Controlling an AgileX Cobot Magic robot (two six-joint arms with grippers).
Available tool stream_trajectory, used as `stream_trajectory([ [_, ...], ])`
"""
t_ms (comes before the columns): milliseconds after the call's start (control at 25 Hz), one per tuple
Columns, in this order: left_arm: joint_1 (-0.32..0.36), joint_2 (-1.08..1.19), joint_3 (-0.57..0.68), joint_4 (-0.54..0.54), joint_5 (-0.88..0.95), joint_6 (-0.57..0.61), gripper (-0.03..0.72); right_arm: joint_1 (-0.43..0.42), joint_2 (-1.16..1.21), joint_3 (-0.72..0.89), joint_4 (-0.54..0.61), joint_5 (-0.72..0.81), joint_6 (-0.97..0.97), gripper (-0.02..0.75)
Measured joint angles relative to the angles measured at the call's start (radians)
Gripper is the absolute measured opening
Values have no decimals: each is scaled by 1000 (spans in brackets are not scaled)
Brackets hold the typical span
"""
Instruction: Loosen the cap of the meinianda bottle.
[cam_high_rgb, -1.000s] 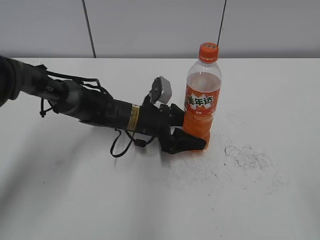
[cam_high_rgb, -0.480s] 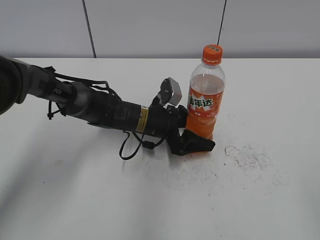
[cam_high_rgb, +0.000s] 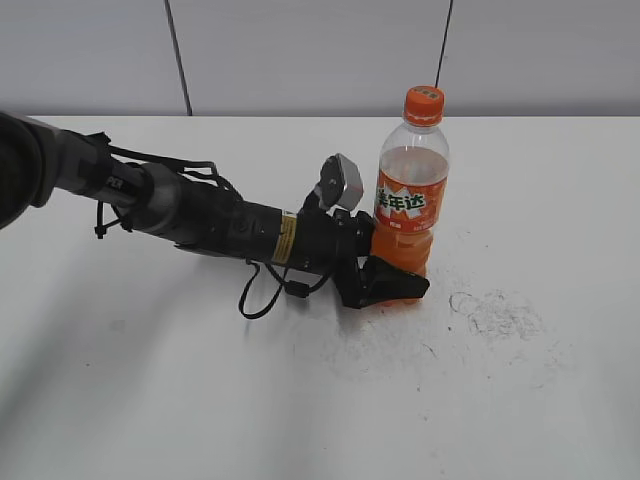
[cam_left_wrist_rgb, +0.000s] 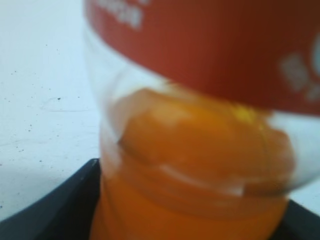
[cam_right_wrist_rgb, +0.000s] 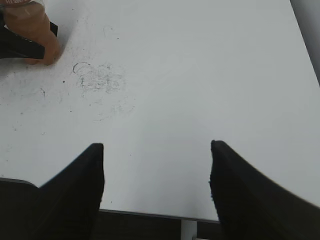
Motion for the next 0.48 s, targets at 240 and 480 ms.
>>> stream_trajectory([
  [240,-3,4,0,20,-49,0,559,0,0,0,0,0,0,493],
  [480,-55,8,0,25,-58,0,559,0,0,0,0,0,0,493],
])
